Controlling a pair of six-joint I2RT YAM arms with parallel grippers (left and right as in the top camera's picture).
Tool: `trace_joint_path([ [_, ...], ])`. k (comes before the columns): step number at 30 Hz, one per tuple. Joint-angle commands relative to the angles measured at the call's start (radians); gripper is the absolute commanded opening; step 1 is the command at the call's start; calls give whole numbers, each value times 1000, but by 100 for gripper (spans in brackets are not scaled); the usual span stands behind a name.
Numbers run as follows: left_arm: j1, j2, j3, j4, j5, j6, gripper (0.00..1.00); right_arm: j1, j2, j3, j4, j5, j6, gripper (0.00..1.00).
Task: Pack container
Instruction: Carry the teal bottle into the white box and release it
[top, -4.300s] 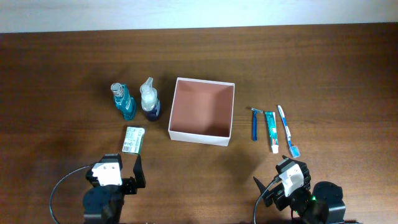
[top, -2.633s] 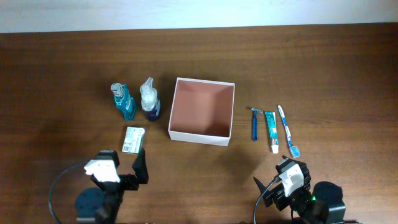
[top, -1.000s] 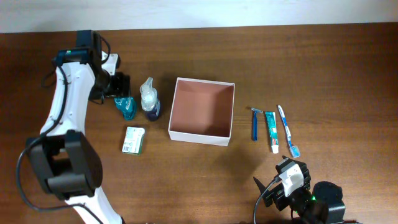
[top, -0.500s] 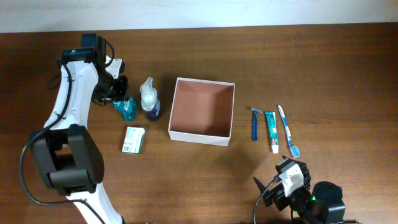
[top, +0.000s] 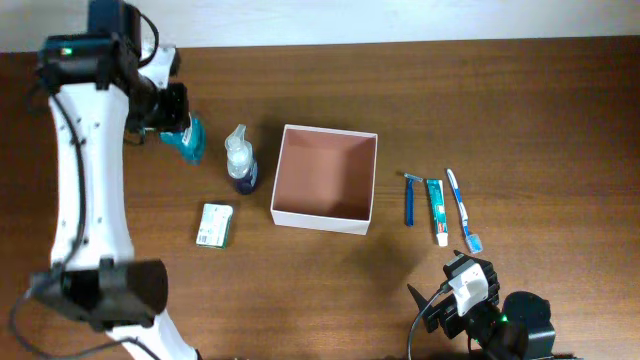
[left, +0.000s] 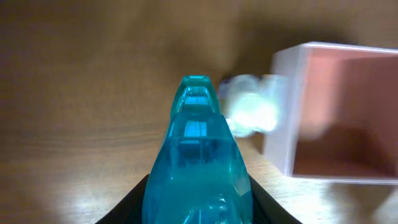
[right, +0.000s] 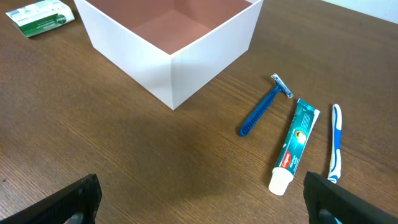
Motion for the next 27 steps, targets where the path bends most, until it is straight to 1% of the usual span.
trace_joint_path([
  [1,-103,-95,48,-14,18,-24,22,-8,-6,0,3,-8,8,99],
  [6,-280,-91,27,18,16,-80,21,-8,-6,0,3,-8,8,99],
  [9,-380,-69,-29,103,16,-94,21,-8,-6,0,3,-8,8,99],
  [13,-464,-9,-129,233,15,-94,21,-8,-6,0,3,-8,8,99],
  [16,-500,62,-193,313,-1,-94,21,-8,-6,0,3,-8,8,99],
  [18,-509,112,-206,335,-11,-93,21,-8,-6,0,3,-8,8,99],
  [22,-512,214,-206,377,-68,-92,21,-8,-6,0,3,-8,8,99],
  [27,-512,310,-206,429,-74,-85,21,-8,-6,0,3,-8,8,99],
])
